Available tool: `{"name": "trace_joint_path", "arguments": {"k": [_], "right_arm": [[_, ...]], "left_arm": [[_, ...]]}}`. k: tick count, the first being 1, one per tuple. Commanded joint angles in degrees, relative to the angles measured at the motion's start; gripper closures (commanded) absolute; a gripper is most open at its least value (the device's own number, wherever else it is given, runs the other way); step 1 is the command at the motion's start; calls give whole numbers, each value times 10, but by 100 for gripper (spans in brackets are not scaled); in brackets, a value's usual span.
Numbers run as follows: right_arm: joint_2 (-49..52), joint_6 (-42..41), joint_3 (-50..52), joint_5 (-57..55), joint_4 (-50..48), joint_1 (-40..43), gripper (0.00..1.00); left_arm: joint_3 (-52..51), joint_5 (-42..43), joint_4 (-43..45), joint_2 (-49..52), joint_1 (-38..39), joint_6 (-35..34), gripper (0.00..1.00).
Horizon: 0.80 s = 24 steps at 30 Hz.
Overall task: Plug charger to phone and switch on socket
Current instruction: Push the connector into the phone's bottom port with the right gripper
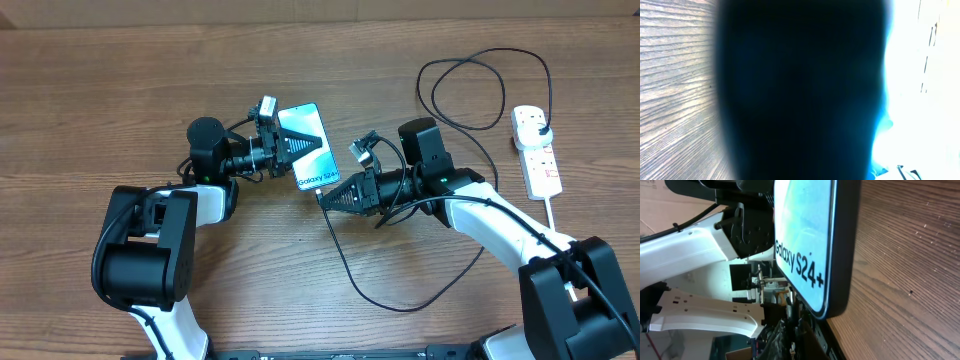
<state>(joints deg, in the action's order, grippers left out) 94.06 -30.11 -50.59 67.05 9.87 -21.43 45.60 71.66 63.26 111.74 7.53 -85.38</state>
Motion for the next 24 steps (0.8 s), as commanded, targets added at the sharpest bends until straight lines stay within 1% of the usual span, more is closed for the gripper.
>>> {"name": "trace_joint_path", "arguments": {"k": [1, 12, 24], "right_arm": [[1, -6, 1, -1, -4, -1, 96], [1, -14, 1, -25, -8, -1, 96], [1, -17, 1, -25, -15, 0, 96]], "left_arm": [[-1, -5, 7, -22, 4, 1, 96], [-1, -3, 7, -22, 4, 1, 96], [-1, -1, 7, -22, 4, 10, 96]]}}
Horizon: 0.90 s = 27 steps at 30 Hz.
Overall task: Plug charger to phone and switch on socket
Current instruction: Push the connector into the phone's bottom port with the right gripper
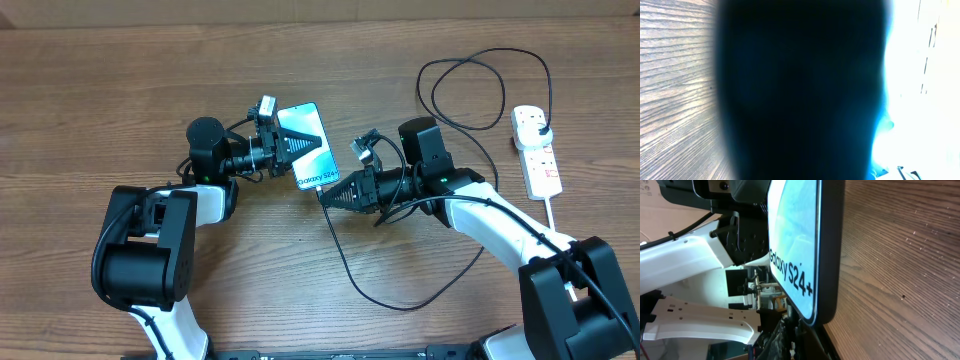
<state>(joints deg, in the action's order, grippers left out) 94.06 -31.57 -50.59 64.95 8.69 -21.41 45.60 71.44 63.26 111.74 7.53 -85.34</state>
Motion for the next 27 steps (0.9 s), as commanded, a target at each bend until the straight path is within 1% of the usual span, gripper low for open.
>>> {"name": "trace_joint_path", "arguments": {"k": [1, 21, 27], "right_arm": [[1, -2, 1, -4, -3, 0, 96], [1, -2, 1, 7, -5, 3, 96], [1, -2, 1, 13, -4, 17, 96]], "left_arm": [[-1, 2, 7, -22, 4, 10, 96], [-1, 6, 7, -22, 3, 18, 96], [-1, 8, 7, -22, 3, 18, 96]]}}
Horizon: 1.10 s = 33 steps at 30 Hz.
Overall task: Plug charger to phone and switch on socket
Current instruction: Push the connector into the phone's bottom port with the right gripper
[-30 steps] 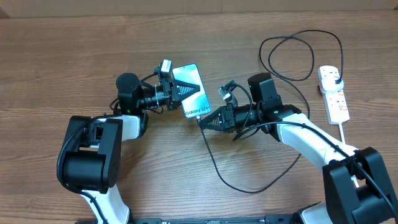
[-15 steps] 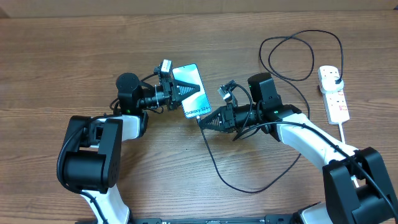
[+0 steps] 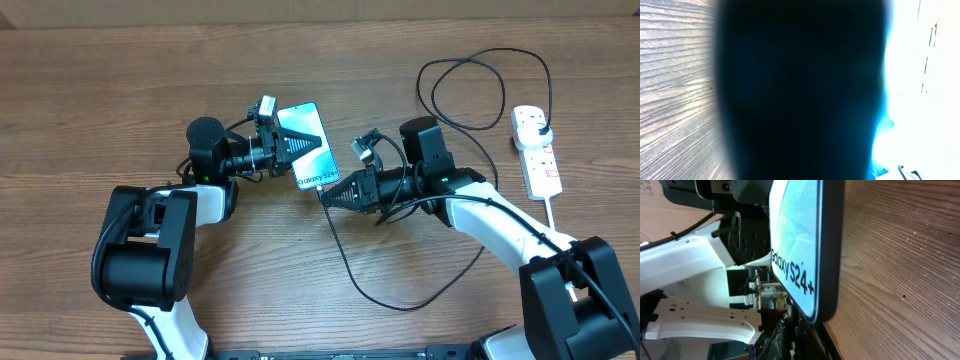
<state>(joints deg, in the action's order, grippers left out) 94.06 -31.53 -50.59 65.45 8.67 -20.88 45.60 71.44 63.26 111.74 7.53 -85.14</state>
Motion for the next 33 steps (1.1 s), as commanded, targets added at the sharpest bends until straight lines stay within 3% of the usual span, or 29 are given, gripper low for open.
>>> {"name": "trace_joint_path", "arguments": {"k": [1, 33], "right_arm": [[1, -2, 1, 9, -4, 14, 96], [1, -14, 1, -53, -25, 14, 96]], "left_arm": [[-1, 8, 7, -22, 3, 16, 96], [-1, 8, 7, -22, 9, -2, 96]]}}
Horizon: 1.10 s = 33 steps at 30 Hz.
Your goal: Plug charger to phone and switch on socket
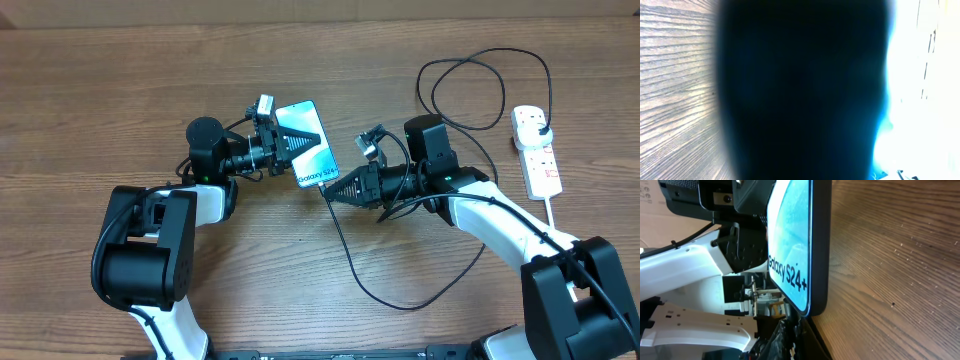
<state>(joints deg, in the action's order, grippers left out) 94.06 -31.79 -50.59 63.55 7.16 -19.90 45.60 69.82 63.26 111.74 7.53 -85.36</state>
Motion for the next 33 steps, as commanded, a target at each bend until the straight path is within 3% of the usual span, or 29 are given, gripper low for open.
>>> {"name": "trace_joint_path", "arguments": {"k": [1, 25, 28, 31, 33], "right_arm": [[1, -13, 1, -35, -13, 4, 96], [1, -40, 1, -70, -45, 4, 96], [1, -36, 1, -37, -38, 4, 57], [-5, -22, 1, -12, -20, 12, 37], [-18, -1, 1, -11, 7, 22, 33]], "left_arm": [[-1, 25, 7, -22, 9, 0, 96], [-1, 51, 6, -22, 29, 8, 96], [-1, 41, 0, -22, 28, 16, 96], [-1, 41, -1, -22, 24, 31, 96], [-1, 43, -8, -22, 22, 40, 96]]}}
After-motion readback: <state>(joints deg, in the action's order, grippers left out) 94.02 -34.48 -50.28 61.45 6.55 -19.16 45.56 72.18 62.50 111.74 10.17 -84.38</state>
